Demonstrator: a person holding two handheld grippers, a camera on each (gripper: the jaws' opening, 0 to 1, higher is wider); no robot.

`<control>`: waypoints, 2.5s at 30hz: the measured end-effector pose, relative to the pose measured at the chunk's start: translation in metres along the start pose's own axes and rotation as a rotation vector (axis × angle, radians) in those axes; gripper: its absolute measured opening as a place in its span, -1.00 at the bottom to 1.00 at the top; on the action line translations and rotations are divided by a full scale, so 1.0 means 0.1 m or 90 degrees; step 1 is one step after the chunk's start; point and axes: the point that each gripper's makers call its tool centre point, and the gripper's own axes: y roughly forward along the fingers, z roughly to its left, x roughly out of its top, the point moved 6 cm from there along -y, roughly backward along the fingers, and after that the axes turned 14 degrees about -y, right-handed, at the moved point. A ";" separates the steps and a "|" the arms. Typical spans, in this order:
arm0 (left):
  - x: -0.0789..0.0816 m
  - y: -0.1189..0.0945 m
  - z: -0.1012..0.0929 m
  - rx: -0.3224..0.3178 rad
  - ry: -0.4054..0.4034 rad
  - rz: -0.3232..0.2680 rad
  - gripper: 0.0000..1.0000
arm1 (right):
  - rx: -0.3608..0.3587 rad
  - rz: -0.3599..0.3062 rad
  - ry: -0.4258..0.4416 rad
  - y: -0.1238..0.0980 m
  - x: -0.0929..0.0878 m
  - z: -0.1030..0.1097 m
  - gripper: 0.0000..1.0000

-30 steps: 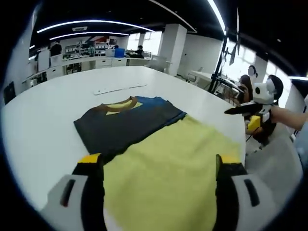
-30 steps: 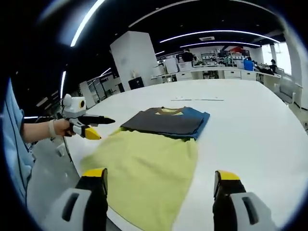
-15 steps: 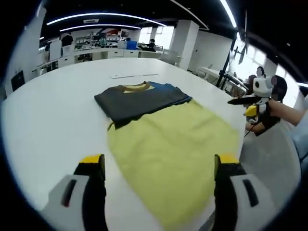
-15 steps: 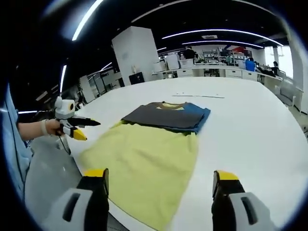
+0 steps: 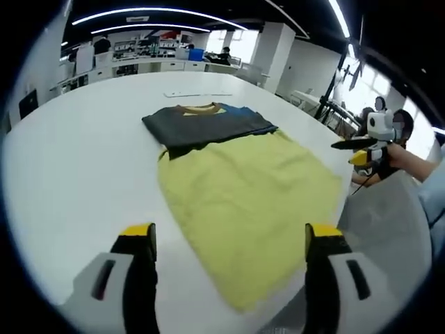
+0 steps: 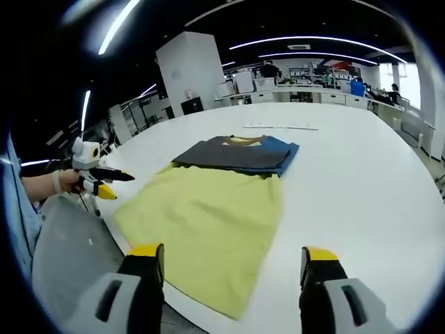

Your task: Fold the garment on the visible template until the final outline fits inside the template.

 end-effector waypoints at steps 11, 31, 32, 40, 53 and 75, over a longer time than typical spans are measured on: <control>-0.23 -0.09 -0.03 0.011 -0.004 0.061 0.38 | -0.009 0.029 0.002 -0.03 -0.15 0.00 0.14; -0.45 -0.16 0.05 0.067 -0.087 0.138 -0.22 | -0.007 0.120 0.033 -0.01 -0.52 0.09 -0.50; -0.46 -0.17 0.06 0.068 -0.092 0.140 -0.25 | -0.004 0.117 0.036 -0.02 -0.53 0.10 -0.55; -0.51 -0.22 0.07 0.071 -0.141 0.145 -0.53 | 0.012 0.112 0.049 0.00 -0.51 0.12 -0.78; -0.52 -0.23 0.16 0.087 -0.153 0.165 -0.98 | 0.019 0.106 0.061 -0.04 -0.52 0.09 -1.00; -0.65 -0.42 0.02 0.058 -0.169 0.240 -1.00 | 0.064 0.118 0.080 -0.34 -0.58 0.27 -1.00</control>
